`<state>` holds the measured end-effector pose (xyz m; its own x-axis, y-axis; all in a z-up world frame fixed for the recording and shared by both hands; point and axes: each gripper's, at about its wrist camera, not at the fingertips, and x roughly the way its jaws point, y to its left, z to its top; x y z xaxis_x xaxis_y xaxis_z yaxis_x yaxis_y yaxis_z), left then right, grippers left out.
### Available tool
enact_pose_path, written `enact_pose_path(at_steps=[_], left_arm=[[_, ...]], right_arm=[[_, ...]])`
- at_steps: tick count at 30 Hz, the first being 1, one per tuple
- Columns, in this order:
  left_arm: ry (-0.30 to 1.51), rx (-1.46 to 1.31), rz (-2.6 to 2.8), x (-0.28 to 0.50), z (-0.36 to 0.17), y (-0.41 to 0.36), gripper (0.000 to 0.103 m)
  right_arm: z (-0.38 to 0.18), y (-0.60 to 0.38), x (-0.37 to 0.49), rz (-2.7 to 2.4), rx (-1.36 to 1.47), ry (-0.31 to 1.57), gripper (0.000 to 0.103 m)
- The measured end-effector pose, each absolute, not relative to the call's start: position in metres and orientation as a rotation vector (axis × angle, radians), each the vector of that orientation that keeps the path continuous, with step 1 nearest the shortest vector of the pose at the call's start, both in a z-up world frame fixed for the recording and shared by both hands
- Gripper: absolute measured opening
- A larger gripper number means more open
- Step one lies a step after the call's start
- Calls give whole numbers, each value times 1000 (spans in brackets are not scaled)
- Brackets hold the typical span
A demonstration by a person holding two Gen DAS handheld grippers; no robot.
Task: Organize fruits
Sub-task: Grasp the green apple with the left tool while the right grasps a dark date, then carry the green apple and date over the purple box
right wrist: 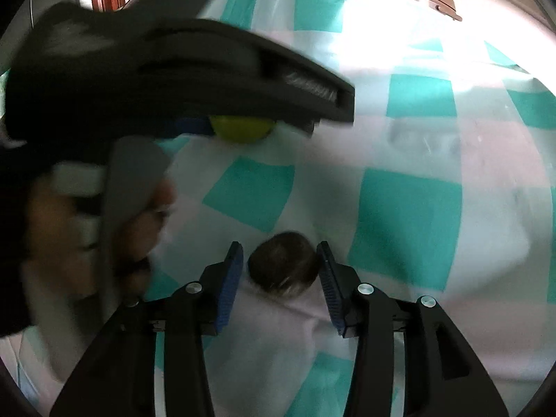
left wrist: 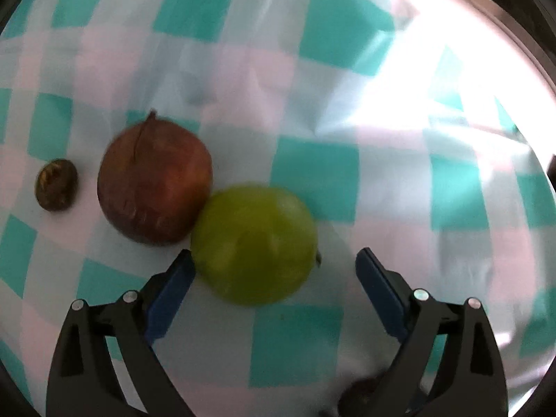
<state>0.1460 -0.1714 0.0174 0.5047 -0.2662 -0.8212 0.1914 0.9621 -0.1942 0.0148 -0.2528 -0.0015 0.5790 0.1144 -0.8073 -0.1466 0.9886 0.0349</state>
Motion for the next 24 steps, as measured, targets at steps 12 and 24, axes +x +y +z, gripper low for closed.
enact_pose_path(at_steps=[12,24], left_arm=[[1020,-46,-306,170,23,-167,64],[1066,33,-369,64,40,-91,64]], right_arm=[[-8,-262,16,127,-3,943,44],[-10,-264,-10,143,6,975,38]])
